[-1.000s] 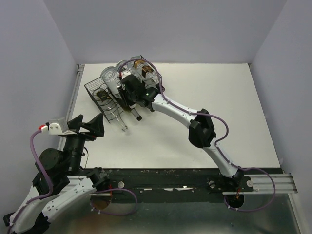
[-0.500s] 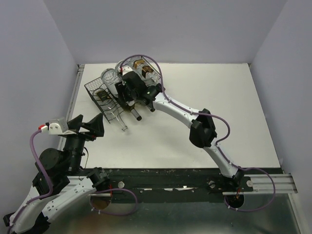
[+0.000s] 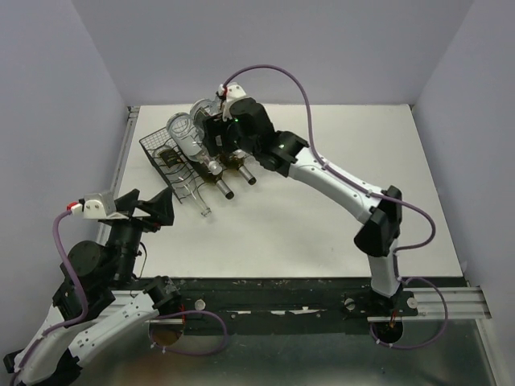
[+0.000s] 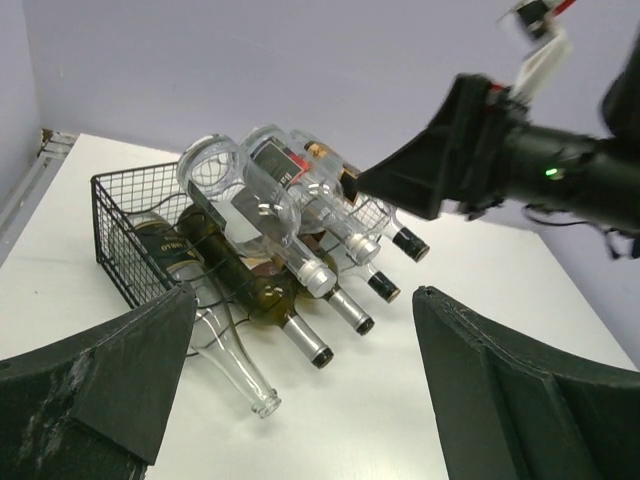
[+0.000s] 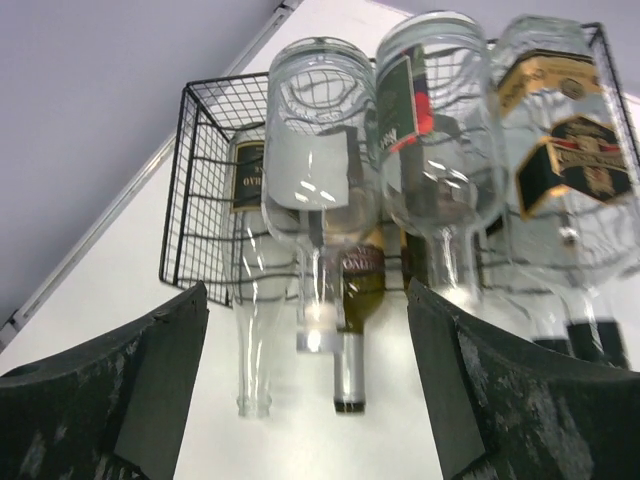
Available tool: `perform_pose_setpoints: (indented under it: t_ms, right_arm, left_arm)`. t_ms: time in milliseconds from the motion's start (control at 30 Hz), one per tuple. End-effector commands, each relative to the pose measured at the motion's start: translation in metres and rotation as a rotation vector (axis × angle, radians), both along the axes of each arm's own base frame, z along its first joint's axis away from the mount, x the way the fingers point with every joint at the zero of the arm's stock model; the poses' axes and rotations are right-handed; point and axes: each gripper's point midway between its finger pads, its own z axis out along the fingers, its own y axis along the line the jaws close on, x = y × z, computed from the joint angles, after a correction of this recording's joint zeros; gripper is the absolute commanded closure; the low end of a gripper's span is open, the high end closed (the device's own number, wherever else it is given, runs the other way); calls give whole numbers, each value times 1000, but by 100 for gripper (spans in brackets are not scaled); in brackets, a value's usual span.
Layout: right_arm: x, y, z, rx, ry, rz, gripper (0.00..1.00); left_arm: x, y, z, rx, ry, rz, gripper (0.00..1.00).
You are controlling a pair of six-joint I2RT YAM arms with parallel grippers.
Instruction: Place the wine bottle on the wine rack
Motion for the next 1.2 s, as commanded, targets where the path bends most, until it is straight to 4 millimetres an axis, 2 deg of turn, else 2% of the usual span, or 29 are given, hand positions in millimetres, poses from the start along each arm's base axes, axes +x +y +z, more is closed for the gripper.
perform_pose_setpoints:
  t_ms: [0,100,167,300,467,533,633,767,933,1167]
  right_arm:
    - [-18,-60,27,-38,-30,-96,12]
    - [-34,-110,21,-130,-12,-178,13]
    - [-48,-146,30,-154,-20,-240,12]
    - [-78,-208,34,-174,-31,-331,10]
    - [-110,-282,29,-264,-36,-461,9]
    - [-121,-306,28,-285,-29,-507,9]
    - [-140,-333,27,-288,-2,-539,8]
    - [-167,-356,26,-269,38,-510,7]
    - [-183,-373,31,-219,42,-520,6]
    - [-193,-384,33,-180,35,-512,6]
  left_arm:
    - [-3,-17,-7,32,79,-82,1]
    - [-12,-24,-17,51,155,-153,1]
    - [-20,-28,-18,84,167,-211,1]
    - [-33,-13,-22,93,209,-205,1]
    - [-48,4,-20,152,267,-205,1]
    - [-49,13,-23,145,307,-163,1]
    - [-51,20,-24,126,330,-134,1]
    - [-60,5,-18,116,318,-242,1]
    - [-61,2,-11,71,307,-253,1]
    - [-49,-7,-12,14,305,-225,1]
